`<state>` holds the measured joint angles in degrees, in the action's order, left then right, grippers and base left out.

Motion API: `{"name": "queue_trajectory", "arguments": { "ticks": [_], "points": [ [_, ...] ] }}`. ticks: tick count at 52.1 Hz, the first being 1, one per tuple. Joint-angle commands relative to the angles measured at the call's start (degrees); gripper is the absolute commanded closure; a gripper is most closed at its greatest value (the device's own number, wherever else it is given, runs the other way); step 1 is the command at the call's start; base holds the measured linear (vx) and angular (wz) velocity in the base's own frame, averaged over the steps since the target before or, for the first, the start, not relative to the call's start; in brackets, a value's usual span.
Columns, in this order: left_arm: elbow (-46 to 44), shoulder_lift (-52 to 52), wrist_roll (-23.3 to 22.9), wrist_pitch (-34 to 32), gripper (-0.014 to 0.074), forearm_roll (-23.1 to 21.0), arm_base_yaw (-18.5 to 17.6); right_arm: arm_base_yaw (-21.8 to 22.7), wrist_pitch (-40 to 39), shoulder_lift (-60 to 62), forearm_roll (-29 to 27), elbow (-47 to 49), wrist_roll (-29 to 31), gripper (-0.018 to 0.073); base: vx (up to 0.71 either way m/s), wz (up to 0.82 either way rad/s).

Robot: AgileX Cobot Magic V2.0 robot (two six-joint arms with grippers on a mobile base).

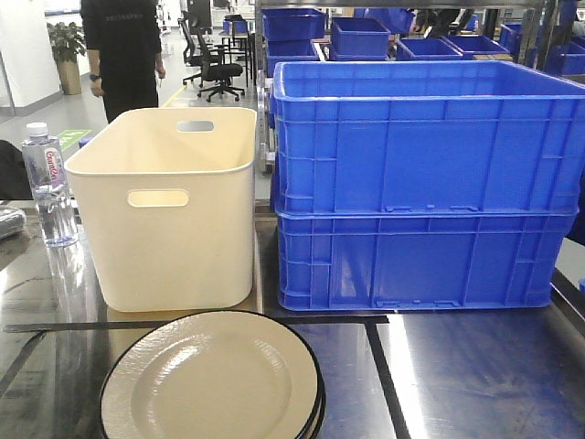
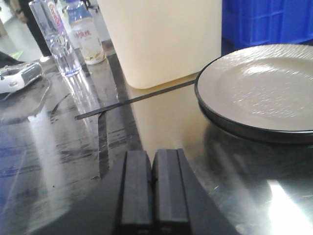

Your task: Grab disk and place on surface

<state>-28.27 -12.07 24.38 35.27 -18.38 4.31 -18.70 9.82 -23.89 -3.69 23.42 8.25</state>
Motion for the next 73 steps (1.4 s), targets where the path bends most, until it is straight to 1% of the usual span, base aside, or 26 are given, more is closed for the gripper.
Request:
{"name": "queue_trajectory", "arguments": {
  "ticks": [1, 5, 14, 35, 38, 43, 46, 50, 55, 57, 61, 64, 68, 69, 72, 73],
  "points": [
    [-0.04, 1.67, -0.51, -4.45, 0.0598, -2.28, -0.37, 0.19, -11.0, 3.29, -0.02, -1.14, 0.06, 0.0568, 0.0, 0.0],
    [0.51, 2.4, -0.51, -3.75, 0.0598, -2.28, -0.37, 0.19, -12.91, 5.03, -0.02, -2.48, -0.02, 0.0568, 0.0, 0.0],
    [0.59, 2.45, -0.51, -2.32, 0.0598, -2.13, -0.37, 0.19, -12.49, 6.06, -0.02, -2.89, -0.02, 0.0568, 0.0, 0.0],
    [0.59, 2.45, -0.51, -2.32, 0.0598, -1.94, -0.37, 0.19, -12.49, 6.06, -0.02, -2.89, -0.02, 0.0568, 0.0, 0.0],
    [0.7, 2.48, -0.51, -2.32, 0.0598, -0.14, -0.37, 0.19, -12.49, 6.06, -0.02, -2.89, -0.02, 0.0568, 0.0, 0.0],
    [1.66, 3.67, -1.11, -2.95, 0.0598, 7.53, -0.39, 0.19, -12.49, 6.06, -0.02, -2.89, -0.02, 0.0568, 0.0, 0.0],
    [3.05, 5.56, -4.01, -3.1, 0.0598, 8.62, -0.6, 0.19, -12.45, 6.06, -0.02, -2.89, -0.02, 0.0568, 0.0, 0.0],
    [6.54, 8.83, -7.88, -6.35, 0.0598, 9.0, -1.52, 0.19, -12.45, 6.06, -0.02, -2.89, -0.02, 0.0568, 0.0, 0.0],
    [13.24, 13.92, -12.08, -14.04, 0.0598, 9.2, -2.27, 0.19, -12.45, 6.06, -0.02, -2.89, -0.02, 0.0568, 0.0, 0.0],
    [15.86, 14.0, -13.82, -17.11, 0.0598, 9.53, -2.4, 0.19, -12.46, 5.98, -0.02, -2.89, -0.02, 0.0568, 0.0, 0.0],
    [21.26, 13.52, -18.99, -22.65, 0.0598, 11.01, -2.6, 0.19, -12.44, 6.09, -0.02, -2.89, -0.02, 0.0568, 0.0, 0.0],
    [25.39, 13.59, -23.9, -27.18, 0.0598, 13.12, -3.21, 0.19, -12.39, 6.09, -0.02, -2.89, -0.02, 0.0568, 0.0, 0.01],
    [30.6, 13.59, -28.97, -33.8, 0.0598, 15.61, -3.84, 0.19, -12.42, 6.09, -0.02, -2.89, -0.02, 0.0568, 0.0, 0.0],
    [31.31, 13.59, -30.36, -34.7, 0.0598, 16.24, -3.94, 0.19, -12.42, 6.09, -0.02, -2.89, -0.02, 0.0568, 0.0, 0.0],
    [30.46, 13.59, -31.65, -30.57, 0.0598, 19.35, -4.31, 0.19, -12.46, 6.09, -0.02, -2.89, -0.02, 0.0568, 0.0, 0.0],
    [30.43, 13.59, -31.76, -30.57, 0.0598, 19.89, -4.33, 0.19, -12.46, 6.09, -0.02, -2.89, -0.02, 0.0568, 0.0, 0.0]
  ]
}}
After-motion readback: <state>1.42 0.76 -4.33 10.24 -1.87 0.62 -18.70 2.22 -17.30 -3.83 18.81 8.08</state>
